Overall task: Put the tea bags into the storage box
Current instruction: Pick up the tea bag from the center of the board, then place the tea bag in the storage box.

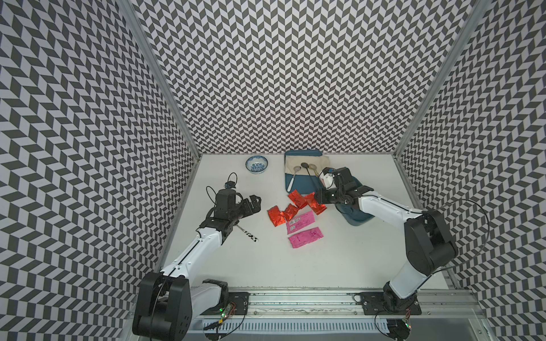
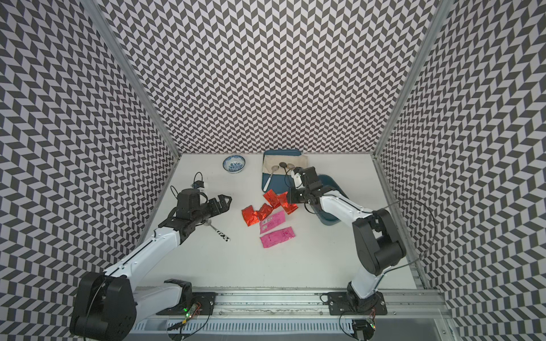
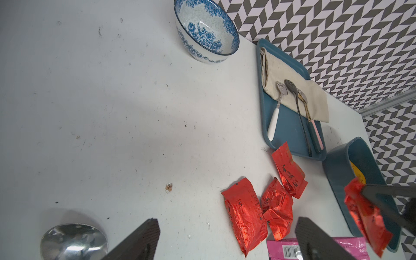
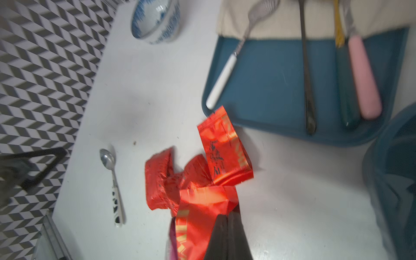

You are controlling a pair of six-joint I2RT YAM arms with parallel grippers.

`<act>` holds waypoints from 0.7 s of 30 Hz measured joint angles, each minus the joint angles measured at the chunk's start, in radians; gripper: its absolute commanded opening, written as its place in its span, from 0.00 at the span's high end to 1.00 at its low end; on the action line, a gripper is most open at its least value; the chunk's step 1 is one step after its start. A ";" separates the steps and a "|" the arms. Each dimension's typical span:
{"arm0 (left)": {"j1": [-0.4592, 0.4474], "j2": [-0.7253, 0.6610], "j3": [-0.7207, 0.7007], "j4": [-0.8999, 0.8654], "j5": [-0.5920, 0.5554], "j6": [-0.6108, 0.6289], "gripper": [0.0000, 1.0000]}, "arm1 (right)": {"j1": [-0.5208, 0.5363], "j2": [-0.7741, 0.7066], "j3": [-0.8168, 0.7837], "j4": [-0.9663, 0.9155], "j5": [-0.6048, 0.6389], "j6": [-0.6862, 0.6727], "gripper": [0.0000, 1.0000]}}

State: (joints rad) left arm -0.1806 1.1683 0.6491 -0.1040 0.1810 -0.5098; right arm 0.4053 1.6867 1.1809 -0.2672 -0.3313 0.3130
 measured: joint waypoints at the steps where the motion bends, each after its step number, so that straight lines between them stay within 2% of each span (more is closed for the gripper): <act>1: 0.000 0.000 0.000 0.000 0.000 0.000 0.00 | -0.019 -0.005 0.019 -0.003 -0.009 -0.008 1.00; 5: 0.000 0.000 0.000 0.000 0.000 0.000 0.00 | -0.134 -0.013 0.076 -0.013 -0.023 -0.045 1.00; 9: 0.000 0.000 0.000 0.000 0.001 0.000 0.00 | -0.219 -0.013 0.082 -0.029 0.015 -0.079 1.00; 21: 0.000 0.000 0.000 -0.003 0.002 0.011 0.00 | -0.276 0.087 0.077 0.012 0.201 -0.242 1.00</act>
State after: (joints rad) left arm -0.1806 1.1683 0.6491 -0.1066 0.1825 -0.4988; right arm 0.1295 1.7737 1.2575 -0.2554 -0.1303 0.0708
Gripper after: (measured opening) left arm 0.993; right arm 0.040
